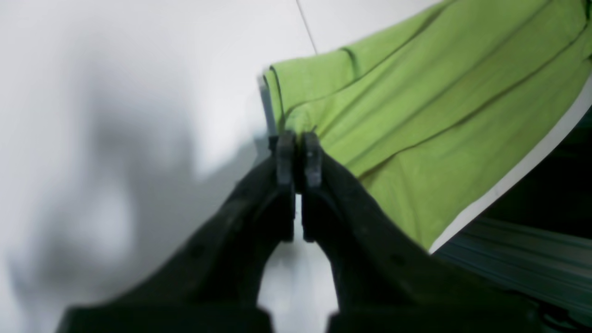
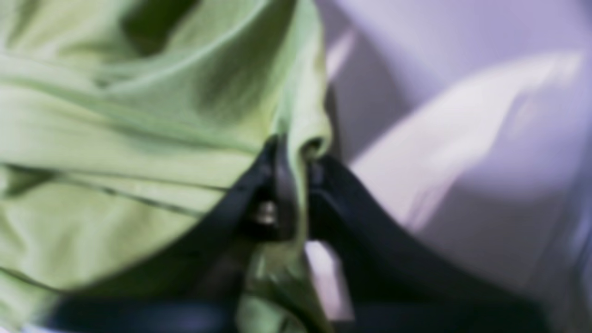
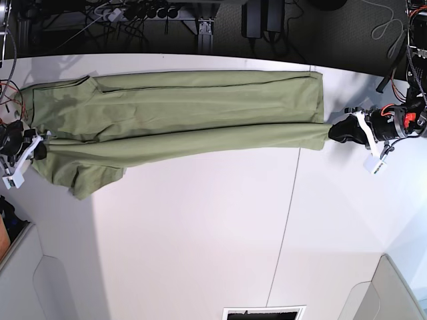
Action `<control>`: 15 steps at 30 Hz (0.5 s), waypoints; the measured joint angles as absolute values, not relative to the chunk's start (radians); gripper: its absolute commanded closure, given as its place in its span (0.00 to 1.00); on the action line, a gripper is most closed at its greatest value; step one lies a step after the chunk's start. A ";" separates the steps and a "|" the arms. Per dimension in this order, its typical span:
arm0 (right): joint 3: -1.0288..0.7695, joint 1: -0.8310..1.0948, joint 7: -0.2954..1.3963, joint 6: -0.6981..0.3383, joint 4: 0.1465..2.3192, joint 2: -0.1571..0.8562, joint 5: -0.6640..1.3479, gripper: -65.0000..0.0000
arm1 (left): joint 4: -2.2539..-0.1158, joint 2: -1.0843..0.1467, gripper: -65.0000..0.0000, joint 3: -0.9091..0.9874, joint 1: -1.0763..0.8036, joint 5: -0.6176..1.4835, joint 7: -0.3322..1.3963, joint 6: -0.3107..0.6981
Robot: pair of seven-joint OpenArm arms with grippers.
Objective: Layout the t-shirt on the table in an organized manner, then fold the t-shirt properly
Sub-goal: 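Fold the grasped edge over onto the shirt with both grippers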
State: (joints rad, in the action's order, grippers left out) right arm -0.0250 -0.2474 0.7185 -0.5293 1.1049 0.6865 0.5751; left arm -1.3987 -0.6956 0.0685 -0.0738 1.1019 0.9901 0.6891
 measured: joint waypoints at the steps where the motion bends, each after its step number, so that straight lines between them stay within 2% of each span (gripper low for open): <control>1: -0.025 -0.243 0.720 -0.531 1.105 0.686 0.580 0.49 | -1.399 -0.695 1.00 0.068 -0.072 1.101 0.987 0.689; 2: -0.025 -0.244 0.721 -0.531 1.105 0.686 0.584 0.46 | -1.399 -0.696 1.00 0.068 -0.069 1.101 0.987 0.689; 7: -0.111 -0.252 0.642 -0.530 1.155 0.662 0.614 0.45 | -1.399 -0.695 1.00 0.068 -0.069 1.100 0.987 0.689; 10: -0.178 -0.283 0.616 -0.524 1.168 0.602 0.596 0.45 | -1.399 -0.694 1.00 0.068 -0.069 1.099 0.987 0.689; 15: -0.152 -0.343 0.609 -0.530 1.139 0.453 0.447 0.45 | -1.399 -0.686 1.00 0.068 -0.069 1.098 0.987 0.689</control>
State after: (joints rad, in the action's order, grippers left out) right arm -0.1524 -0.3431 0.6086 -0.5304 1.1393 0.4530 0.4473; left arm -1.3987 -0.6861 0.0685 -0.0692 1.0981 0.9867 0.6888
